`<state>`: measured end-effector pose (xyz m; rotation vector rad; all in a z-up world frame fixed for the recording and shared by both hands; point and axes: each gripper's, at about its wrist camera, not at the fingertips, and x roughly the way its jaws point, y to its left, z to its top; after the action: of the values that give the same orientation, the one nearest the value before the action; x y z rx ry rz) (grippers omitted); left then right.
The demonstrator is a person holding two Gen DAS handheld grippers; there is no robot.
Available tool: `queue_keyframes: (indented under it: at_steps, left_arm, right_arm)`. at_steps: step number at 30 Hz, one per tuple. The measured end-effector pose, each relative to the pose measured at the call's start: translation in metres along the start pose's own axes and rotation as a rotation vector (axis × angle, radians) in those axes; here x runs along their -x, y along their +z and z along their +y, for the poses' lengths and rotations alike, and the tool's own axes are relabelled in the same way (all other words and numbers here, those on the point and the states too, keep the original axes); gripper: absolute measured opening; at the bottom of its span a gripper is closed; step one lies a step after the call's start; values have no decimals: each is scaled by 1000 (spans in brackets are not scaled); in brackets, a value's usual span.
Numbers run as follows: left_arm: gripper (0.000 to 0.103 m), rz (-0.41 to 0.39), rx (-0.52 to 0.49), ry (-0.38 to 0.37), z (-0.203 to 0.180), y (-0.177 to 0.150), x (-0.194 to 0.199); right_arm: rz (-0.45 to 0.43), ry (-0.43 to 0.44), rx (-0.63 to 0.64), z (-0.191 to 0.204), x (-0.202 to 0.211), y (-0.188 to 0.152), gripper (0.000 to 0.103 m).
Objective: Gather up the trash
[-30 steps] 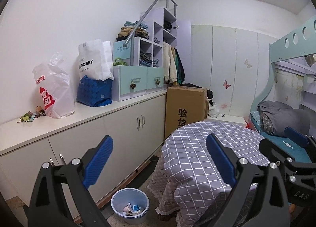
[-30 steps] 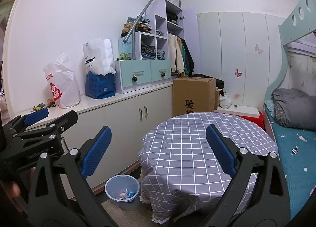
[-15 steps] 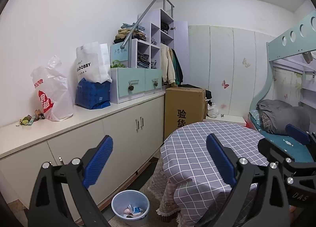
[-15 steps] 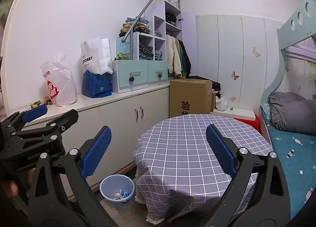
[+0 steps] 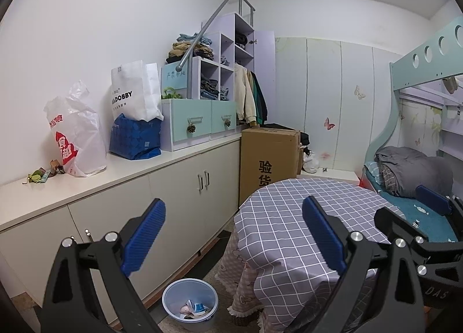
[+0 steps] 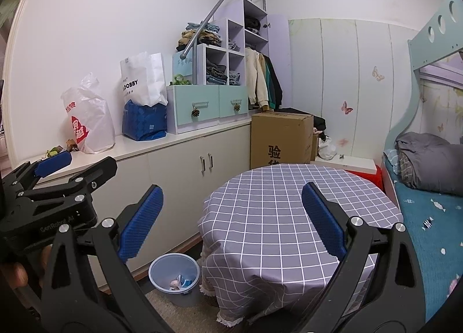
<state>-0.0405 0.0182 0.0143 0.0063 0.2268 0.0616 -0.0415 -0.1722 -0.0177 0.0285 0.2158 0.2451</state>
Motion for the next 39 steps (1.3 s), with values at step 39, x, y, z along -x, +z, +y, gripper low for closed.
queue_keyframes:
  at_steps: [39]
  left_arm:
    - [93, 14, 0, -85, -14, -9, -10]
  right_arm:
    - [12, -45, -3, -15, 10, -6, 95]
